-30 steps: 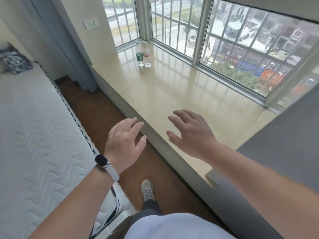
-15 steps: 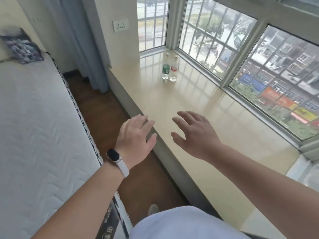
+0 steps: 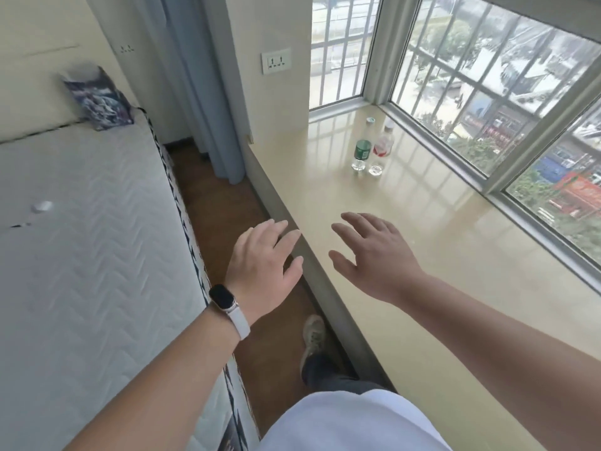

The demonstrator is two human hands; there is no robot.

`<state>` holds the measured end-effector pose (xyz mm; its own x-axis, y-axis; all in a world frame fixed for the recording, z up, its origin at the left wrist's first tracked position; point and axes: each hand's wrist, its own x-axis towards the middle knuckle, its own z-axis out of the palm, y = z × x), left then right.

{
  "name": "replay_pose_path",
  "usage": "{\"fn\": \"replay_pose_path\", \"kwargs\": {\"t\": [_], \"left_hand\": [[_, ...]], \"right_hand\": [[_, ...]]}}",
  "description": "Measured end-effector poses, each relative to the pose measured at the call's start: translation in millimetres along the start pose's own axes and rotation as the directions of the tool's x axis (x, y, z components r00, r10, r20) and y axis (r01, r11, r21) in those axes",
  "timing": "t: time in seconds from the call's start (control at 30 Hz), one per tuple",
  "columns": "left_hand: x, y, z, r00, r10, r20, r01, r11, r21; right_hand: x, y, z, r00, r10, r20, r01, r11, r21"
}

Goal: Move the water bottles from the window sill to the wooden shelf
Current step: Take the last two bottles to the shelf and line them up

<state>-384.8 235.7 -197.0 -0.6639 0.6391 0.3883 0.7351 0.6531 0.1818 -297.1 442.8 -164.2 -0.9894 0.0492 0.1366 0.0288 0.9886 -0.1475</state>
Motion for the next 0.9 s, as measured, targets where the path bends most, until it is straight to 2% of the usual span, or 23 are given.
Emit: {"fn": "replay_pose_path", "kwargs": {"t": [0.23,0.47,0.63,0.9], "left_hand": [[120,-37,39,0.995,-0.021,0.098,0.018,0.999,0.03],[241,-42,59,0.979,0.036,0.2,-0.044,0.998,0.035],[300,-49,71,0.967,0.103,0.232,-0.114,0.993,0.037],[390,-72,128,0.943,0.188,0.275,-0.161,0.98,-0.118]], "right_hand": [[103,60,22,0.998,0.053,0.019,-0.054,0.996,0.066],[192,127,20,0.989,0.146,-0.034,-0.143,0.987,0.072],[222,157,20,0.969,0.236,-0.072,-0.229,0.969,0.096],[253,200,35,0.899,0.43,-0.08,-0.426,0.902,0.066]]}}
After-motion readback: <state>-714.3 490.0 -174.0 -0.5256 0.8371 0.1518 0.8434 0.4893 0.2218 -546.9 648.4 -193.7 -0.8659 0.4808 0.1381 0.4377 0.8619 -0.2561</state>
